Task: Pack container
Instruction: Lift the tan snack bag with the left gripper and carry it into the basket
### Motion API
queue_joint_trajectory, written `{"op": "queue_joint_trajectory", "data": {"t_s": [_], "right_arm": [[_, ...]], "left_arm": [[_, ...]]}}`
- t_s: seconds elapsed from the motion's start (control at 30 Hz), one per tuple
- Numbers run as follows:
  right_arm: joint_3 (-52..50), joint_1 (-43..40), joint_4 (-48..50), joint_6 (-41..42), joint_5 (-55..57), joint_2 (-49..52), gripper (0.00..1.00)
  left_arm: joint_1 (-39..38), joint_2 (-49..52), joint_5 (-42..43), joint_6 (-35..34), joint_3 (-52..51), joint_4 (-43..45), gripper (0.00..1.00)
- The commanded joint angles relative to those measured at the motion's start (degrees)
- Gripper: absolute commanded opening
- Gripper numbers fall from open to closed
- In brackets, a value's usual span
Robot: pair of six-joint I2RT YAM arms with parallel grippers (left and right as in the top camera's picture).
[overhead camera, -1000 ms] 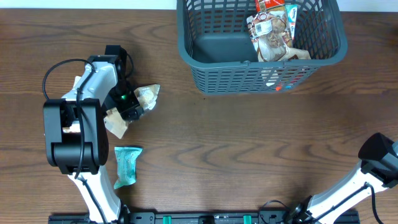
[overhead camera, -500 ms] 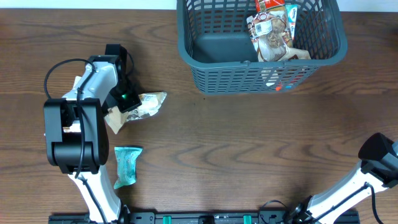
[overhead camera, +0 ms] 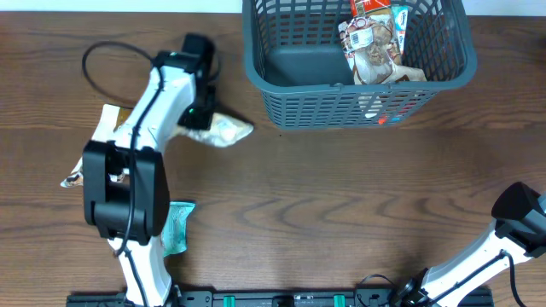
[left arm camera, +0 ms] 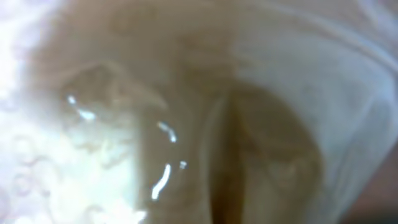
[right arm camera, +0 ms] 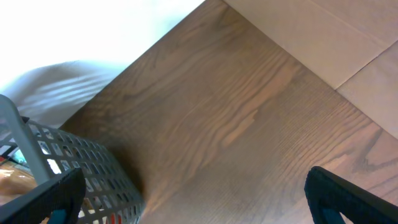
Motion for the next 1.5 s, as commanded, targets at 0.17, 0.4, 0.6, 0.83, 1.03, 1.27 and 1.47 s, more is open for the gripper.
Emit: {"op": "queue_joint_trajectory", "data": {"t_s": [0.17,0.4,0.6,0.83,1.03,1.27,1.47], "right_arm": [[0.42,-0.15,-0.09,0.42,-0.33,-0.85,0.99],[0.42,-0.15,-0.09,0.42,-0.33,-0.85,0.99],[0.42,-0.13,-0.09,0.42,-0.33,-0.85,0.99],[0.42,-0.13,-0.09,0.42,-0.33,-0.87,0.99],[0.42,-0.15,-0.09,0.42,-0.33,-0.85,0.99],[0.42,-0.15,-0.09,0.42,-0.33,-0.85,0.99],[0.42,-0.15,-0.09,0.42,-0.33,-0.85,0.99]], "left_arm": [[-4.13,-13.57,-17.84,11.41,12.87,-0.46,0.06],[-4.15,-21.79,-21.46,12.39,13.90,0.52,0.06],[-6.32,-24.46,-10.88,20.83,13.94,12.24,0.06],[-14.16,-24.46,-7.63,26.73,13.94,25.07,0.06],[-19.41,-23.47,-8.02,31.85,13.92,31.21,0.06],[-20.92,-18.25,-8.02,34.53,13.92,34.99,0.06],[-20.92,-11.56,-8.00,34.56,13.92,35.95,0.06]]}}
